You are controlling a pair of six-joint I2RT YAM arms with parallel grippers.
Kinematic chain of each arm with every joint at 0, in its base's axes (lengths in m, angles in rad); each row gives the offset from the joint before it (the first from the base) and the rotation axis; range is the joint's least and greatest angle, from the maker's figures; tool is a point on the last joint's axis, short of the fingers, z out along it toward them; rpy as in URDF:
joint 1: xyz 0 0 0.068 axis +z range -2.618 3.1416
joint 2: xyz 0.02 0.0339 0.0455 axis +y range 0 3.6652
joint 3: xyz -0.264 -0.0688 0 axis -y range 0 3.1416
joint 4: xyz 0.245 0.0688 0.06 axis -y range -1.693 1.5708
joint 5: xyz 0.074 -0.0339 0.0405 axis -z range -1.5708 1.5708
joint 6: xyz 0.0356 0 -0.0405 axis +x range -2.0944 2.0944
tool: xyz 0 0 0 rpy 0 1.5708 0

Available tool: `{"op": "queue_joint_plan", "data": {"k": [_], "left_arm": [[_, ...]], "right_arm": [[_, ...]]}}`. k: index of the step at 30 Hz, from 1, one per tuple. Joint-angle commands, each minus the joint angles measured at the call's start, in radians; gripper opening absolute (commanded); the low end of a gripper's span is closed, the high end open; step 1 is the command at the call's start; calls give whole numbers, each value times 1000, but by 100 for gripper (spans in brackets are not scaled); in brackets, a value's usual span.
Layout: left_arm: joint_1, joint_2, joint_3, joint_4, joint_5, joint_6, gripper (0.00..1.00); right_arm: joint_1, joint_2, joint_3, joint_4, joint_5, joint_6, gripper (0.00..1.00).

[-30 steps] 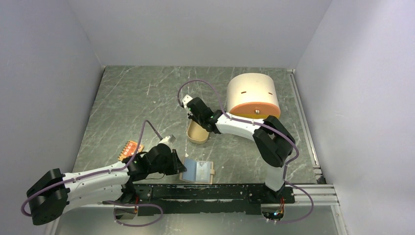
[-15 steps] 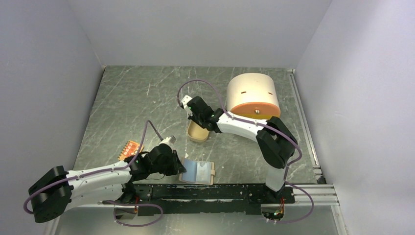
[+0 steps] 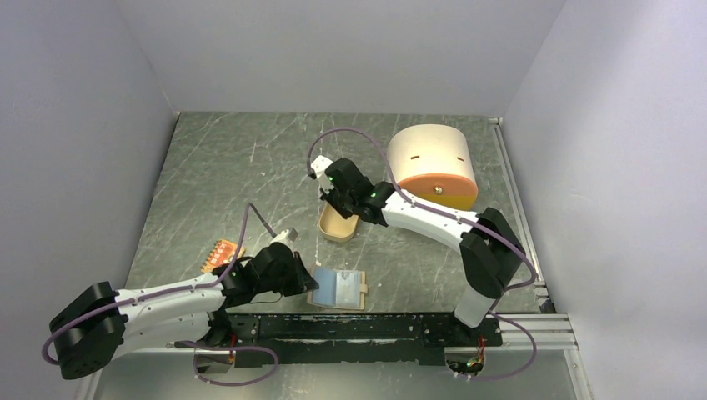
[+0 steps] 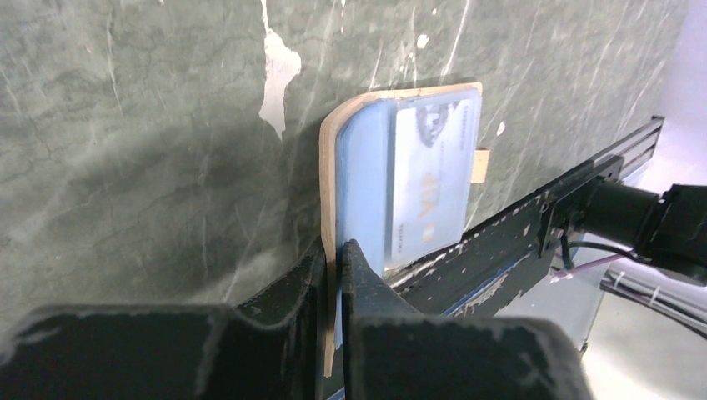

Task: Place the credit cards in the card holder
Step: Pick up the credit card from the storage box, then insert the credit card into the card holder.

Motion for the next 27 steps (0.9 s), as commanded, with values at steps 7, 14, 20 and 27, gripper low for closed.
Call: {"op": "queue_joint_plan", "data": {"k": [7, 14, 20, 27], "left_arm": [[73, -13, -74, 212, 38, -77, 10], [76, 47, -97, 303, 73, -95, 16], [77, 83, -92, 302, 98, -81, 26], [77, 31, -132, 309, 106, -94, 33]], "right_arm": [[2, -201, -125, -21, -94, 341, 0], [9, -413, -345, 98, -191, 590, 0], [23, -559, -568, 300, -294, 830, 0], [74, -615, -795, 522, -276, 1038, 0]]}}
